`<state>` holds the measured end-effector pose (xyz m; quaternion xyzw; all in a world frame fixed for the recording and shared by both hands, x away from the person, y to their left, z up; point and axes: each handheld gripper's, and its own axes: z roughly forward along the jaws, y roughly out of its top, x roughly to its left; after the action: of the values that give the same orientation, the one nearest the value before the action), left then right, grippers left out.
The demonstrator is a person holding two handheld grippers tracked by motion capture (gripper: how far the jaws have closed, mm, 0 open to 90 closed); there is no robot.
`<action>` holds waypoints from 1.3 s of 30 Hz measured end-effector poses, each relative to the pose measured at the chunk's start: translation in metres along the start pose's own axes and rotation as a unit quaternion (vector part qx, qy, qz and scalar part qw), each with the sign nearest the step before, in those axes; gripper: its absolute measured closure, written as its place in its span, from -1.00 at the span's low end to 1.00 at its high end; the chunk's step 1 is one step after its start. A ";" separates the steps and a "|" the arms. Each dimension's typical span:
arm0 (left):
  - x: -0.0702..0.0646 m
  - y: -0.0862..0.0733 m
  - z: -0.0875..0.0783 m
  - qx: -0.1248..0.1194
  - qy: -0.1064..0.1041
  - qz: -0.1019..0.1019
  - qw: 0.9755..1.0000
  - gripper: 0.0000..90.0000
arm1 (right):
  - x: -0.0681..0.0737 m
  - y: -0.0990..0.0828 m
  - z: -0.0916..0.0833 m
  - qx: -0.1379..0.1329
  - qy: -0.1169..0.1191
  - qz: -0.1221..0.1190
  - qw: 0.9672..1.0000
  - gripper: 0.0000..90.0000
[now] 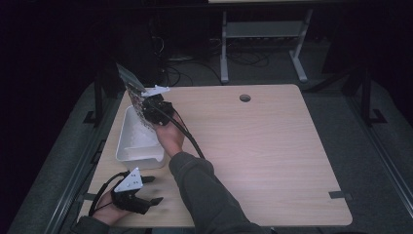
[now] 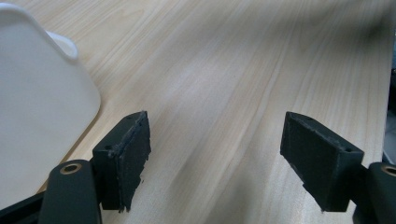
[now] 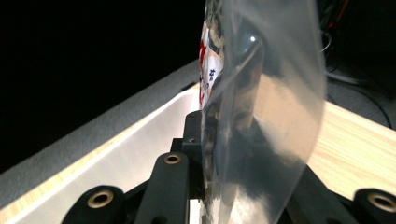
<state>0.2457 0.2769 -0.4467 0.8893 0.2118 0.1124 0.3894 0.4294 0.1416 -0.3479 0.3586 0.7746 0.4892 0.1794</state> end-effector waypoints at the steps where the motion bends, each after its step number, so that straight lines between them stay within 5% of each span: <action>1: 0.000 0.000 0.000 0.000 0.000 -0.001 1.000 -0.47 | 0.001 -0.001 -0.001 -0.008 -0.001 0.003 1.000 0.68; 7: 0.000 -0.001 0.000 0.003 -0.002 0.000 1.000 -0.47 | 0.004 -0.017 0.003 -0.042 0.007 0.018 0.999 0.68; 14: 0.001 -0.001 0.000 0.003 -0.001 -0.001 1.000 -0.47 | 0.000 -0.039 0.007 -0.044 0.010 0.025 0.999 0.64; 17: 0.000 -0.001 0.000 0.003 -0.001 0.000 1.000 -0.47 | -0.005 -0.037 0.005 -0.016 0.031 0.004 0.999 0.48; 18: 0.000 -0.001 0.001 0.003 -0.001 0.001 1.000 -0.47 | -0.009 -0.038 0.007 0.022 0.040 -0.017 0.999 0.47; 21: 0.000 0.000 0.001 0.006 -0.001 0.002 1.000 -0.47 | -0.012 -0.044 0.010 0.049 0.045 -0.035 0.997 0.54; 24: -0.001 0.000 0.002 0.006 -0.001 0.002 1.000 -0.47 | -0.012 -0.045 0.009 0.050 0.031 -0.017 0.998 0.63; 31: 0.000 -0.001 0.000 0.003 0.002 0.000 1.000 -0.47 | 0.003 -0.051 0.007 0.034 -0.017 -0.020 0.999 0.68; 39: 0.002 -0.002 -0.002 0.003 0.006 -0.001 1.000 -0.47 | 0.004 -0.062 0.004 0.008 -0.068 0.057 0.996 0.69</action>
<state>0.2460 0.2796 -0.4468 0.8895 0.2154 0.1173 0.3856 0.4060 0.1303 -0.4043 0.4356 0.7430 0.4669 0.2003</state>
